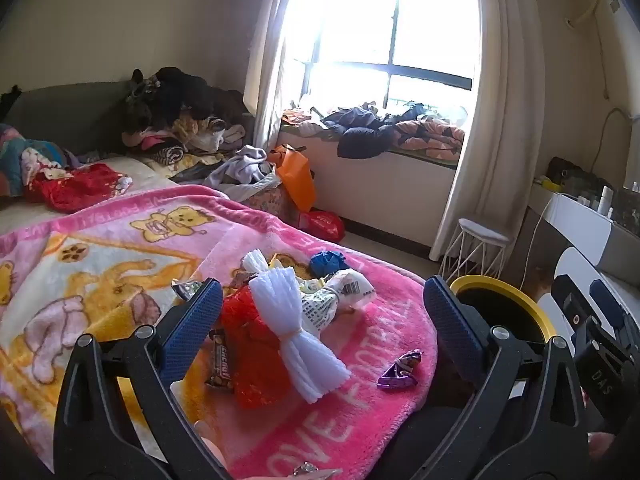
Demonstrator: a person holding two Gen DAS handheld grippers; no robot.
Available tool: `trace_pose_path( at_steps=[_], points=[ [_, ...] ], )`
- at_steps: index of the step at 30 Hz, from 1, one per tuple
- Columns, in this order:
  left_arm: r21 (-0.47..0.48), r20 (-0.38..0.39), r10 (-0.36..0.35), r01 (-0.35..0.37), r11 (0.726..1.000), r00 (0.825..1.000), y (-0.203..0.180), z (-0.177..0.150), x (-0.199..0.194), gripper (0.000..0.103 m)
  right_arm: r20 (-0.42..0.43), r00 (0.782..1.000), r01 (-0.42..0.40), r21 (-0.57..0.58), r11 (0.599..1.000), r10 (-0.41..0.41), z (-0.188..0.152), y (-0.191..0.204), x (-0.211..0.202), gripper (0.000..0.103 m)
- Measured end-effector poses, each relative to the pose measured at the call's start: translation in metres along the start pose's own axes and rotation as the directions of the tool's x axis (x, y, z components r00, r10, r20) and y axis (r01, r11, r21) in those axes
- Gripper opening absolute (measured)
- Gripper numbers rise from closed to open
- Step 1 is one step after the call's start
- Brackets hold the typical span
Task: Collect trash
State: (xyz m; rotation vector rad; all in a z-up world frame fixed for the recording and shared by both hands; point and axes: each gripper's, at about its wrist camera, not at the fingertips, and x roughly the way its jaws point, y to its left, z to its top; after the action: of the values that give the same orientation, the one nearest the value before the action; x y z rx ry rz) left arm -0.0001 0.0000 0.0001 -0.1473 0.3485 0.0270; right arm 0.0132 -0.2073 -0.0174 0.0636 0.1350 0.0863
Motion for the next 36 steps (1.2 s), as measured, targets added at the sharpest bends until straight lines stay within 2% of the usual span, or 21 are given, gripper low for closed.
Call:
trace_pose_path(
  at_steps=[36],
  points=[
    [0.016,0.01,0.002,-0.003,1.0,1.0,-0.0029,0.0015,0.0002,0.092,0.011,1.0,0.0,-0.004,1.0,0.0,0.0002,-0.0041,0.0023,0.097]
  ],
)
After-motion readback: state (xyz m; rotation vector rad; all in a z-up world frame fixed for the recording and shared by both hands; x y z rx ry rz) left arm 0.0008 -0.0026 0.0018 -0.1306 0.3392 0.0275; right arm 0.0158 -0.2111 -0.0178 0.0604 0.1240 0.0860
